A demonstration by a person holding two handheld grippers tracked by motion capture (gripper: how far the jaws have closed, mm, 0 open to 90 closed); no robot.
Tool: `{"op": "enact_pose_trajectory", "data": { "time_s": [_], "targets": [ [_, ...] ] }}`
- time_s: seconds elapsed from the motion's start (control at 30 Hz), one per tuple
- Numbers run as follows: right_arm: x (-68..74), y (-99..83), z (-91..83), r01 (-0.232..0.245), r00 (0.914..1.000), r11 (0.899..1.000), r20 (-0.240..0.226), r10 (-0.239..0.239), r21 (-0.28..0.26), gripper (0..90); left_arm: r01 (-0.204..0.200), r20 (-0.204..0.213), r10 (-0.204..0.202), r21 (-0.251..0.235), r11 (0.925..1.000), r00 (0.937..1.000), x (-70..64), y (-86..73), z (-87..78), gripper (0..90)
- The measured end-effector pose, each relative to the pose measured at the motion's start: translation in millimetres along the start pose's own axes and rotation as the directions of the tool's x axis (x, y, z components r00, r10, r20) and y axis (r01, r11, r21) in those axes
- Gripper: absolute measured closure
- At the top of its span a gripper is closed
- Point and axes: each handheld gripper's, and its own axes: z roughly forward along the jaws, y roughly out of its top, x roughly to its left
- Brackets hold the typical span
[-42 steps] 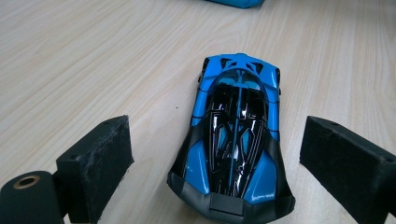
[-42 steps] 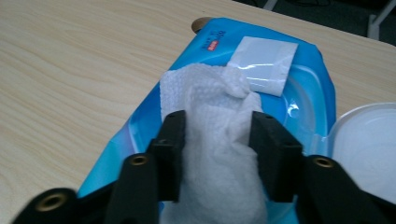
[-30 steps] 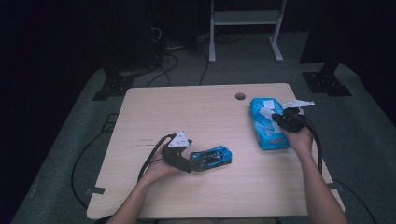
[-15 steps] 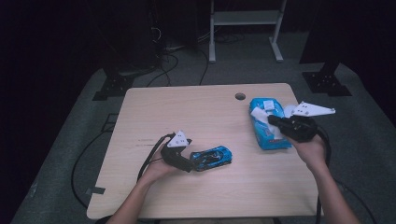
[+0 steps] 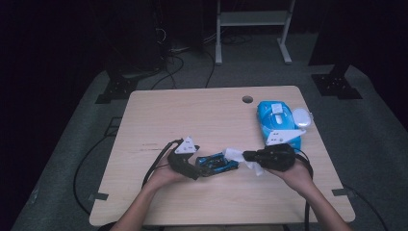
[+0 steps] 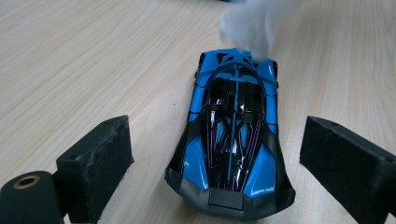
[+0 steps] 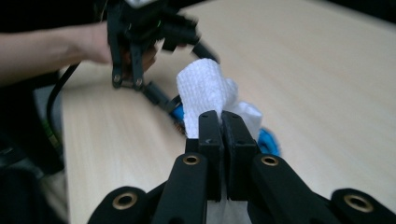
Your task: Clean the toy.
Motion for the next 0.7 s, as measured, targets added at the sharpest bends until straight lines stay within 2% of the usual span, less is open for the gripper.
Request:
{"op": "enact_pose_trajectory", "data": {
  "time_s": [0.03, 0.07, 0.13, 0.23, 0.27, 0.3, 0.4, 0.47, 0.53, 0.6, 0.63, 0.7],
  "targets": [
    [-1.4, 0.6, 4.1, 0.002, 1.0, 1.0, 0.001, -0.002, 0.025, 86.3, -0.001, 0.001, 0.001, -0.003, 1.0, 1.0, 0.0, 0.3, -0.1, 8.6],
    [-6.0, 2.2, 11.1, -0.022, 0.9986, 0.998, -0.046, 0.024, 0.053, 86.2, 0.002, 0.005, -0.002, -0.004, 1.0, 1.0, 0.2, 0.2, 0.1, 8.6],
    [-7.6, 3.5, 14.0, -0.028, 0.9981, 0.998, -0.054, 0.031, 0.059, 86.2, 0.005, 0.009, -0.005, -0.003, 1.0, 0.9999, 0.0, -0.2, 0.9, 8.6],
    [-14.2, 6.8, 25.6, -0.035, 0.9979, 0.995, -0.051, 0.04, 0.091, 85.9, 0.0, 0.016, 0.0, 0.011, 0.9999, 0.9999, -0.4, -1.4, 3.5, 8.6],
    [-18.6, 7.7, 37.2, -0.037, 0.9976, 0.991, -0.053, 0.044, 0.128, 84.8, -0.002, 0.022, 0.001, 0.018, 0.9998, 0.9998, -1.4, -1.8, 4.5, 8.6],
    [-18.6, 7.7, 37.2, -0.037, 0.9976, 0.991, -0.053, 0.044, 0.128, 84.8, -0.002, 0.022, 0.001, 0.018, 0.9998, 0.9998, -1.4, -1.8, 4.5, 8.6],
    [-24.5, 6.8, 54.1, -0.027, 0.9991, 0.986, -0.027, 0.032, 0.167, 83.0, -0.004, 0.031, 0.003, 0.019, 0.9998, 0.9995, -1.4, -1.4, 4.6, 8.6],
    [-30.3, 4.6, 63.1, -0.038, 0.9987, 0.986, -0.027, 0.043, 0.16, 81.4, -0.004, 0.037, 0.003, 0.027, 0.9996, 0.9993, -0.7, -2.3, 5.5, 8.6],
    [-37.4, 1.7, 70.5, -0.053, 0.9985, 0.985, -0.005, 0.054, 0.166, 80.3, -0.008, 0.038, 0.006, 0.036, 0.9993, 0.9993, 0.1, -3.5, 6.7, 8.6],
    [-48.9, -4.5, 78.8, -0.106, 0.9943, 0.981, 0.002, 0.107, 0.16, 77.3, -0.011, 0.037, 0.009, 0.05, 0.9987, 0.9993, 1.4, -4.7, 7.4, 8.6],
    [-48.9, -4.5, 78.8, -0.106, 0.9943, 0.981, 0.002, 0.107, 0.16, 77.3, -0.004, 0.035, 0.003, 0.049, 0.9988, 0.9994, 1.4, -5.1, 7.7, 8.6],
    [-54.1, -8.7, 83.1, -0.141, 0.9898, 0.978, 0.001, 0.143, 0.151, 73.1, -0.004, 0.037, 0.002, 0.051, 0.9987, 0.9993, 1.8, -5.4, 7.4, 8.6]
  ]
}}
